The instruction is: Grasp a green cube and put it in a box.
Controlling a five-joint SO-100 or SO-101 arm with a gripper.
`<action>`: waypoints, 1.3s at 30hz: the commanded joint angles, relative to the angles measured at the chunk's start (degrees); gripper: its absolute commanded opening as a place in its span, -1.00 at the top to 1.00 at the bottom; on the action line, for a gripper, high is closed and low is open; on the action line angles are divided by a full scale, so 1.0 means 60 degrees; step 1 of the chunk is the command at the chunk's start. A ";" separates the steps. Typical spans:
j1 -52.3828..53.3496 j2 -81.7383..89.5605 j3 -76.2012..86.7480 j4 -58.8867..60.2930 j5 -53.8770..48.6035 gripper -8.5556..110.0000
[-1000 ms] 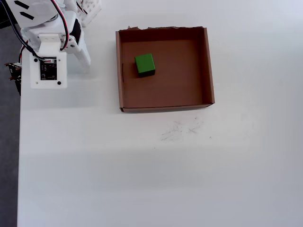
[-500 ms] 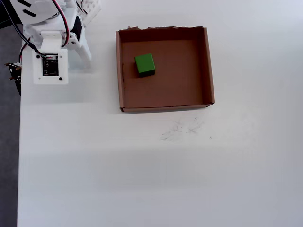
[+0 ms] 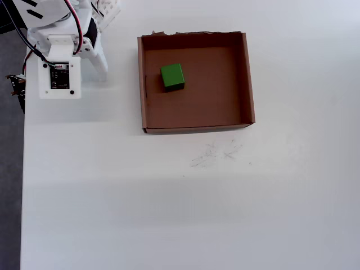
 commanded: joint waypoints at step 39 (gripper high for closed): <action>-0.0176 -0.0088 -0.0044 0.0146 0.2314 0.51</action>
